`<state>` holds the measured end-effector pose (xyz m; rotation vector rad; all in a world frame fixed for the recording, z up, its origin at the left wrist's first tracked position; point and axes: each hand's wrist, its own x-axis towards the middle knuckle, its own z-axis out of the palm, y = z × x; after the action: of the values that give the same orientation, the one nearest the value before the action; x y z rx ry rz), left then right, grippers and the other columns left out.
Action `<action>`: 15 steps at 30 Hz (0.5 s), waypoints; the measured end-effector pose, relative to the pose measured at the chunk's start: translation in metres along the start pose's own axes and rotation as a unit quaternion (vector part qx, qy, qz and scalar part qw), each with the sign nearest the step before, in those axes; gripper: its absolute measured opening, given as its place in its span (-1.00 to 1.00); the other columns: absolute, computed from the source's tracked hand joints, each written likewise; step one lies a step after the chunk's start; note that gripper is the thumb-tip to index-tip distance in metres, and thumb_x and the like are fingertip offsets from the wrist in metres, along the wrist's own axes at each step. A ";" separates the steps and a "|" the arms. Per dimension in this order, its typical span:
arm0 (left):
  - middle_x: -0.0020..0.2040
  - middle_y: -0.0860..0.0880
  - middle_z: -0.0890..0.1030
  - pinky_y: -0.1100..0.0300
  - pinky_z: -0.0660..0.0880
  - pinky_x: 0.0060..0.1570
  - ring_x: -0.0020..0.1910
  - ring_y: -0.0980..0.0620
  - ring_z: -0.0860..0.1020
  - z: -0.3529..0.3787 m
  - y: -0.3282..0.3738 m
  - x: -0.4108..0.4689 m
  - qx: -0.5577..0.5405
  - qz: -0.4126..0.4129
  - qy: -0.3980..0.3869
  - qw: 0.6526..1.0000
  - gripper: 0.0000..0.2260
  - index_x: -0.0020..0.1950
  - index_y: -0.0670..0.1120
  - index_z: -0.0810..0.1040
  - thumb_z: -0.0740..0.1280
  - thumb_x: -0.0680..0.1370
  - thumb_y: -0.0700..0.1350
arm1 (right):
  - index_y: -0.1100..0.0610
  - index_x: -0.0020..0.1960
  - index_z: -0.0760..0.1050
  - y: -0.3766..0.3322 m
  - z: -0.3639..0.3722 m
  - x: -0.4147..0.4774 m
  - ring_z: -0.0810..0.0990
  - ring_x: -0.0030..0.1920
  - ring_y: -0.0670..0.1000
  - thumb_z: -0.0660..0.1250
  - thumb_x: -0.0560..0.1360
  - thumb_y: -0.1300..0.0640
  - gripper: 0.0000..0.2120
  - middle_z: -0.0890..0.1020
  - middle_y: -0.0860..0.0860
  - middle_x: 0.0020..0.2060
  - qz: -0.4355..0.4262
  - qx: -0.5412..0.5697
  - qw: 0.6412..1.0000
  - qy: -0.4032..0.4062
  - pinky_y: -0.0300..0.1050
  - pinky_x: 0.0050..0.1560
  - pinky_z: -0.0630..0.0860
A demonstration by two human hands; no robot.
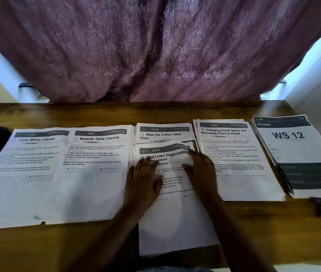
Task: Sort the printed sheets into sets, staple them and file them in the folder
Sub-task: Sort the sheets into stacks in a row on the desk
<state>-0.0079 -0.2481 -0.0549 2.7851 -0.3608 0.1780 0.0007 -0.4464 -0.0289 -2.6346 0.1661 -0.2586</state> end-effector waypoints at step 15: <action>0.44 -0.04 0.38 -0.11 0.20 0.43 0.47 -0.06 0.27 -0.001 0.000 0.000 0.005 0.000 -0.002 1.000 -0.50 0.42 0.07 0.36 0.04 0.55 0.23 | 0.07 0.48 0.18 0.000 -0.025 0.046 0.25 0.43 0.10 0.41 0.41 -0.15 -0.24 0.31 0.08 0.43 -0.078 -0.033 0.992 -0.096 0.05 0.40 0.22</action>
<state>-0.0075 -0.2478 -0.0542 2.7963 -0.3607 0.1741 0.0407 -0.4651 0.0002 -2.7233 -0.0987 -0.0508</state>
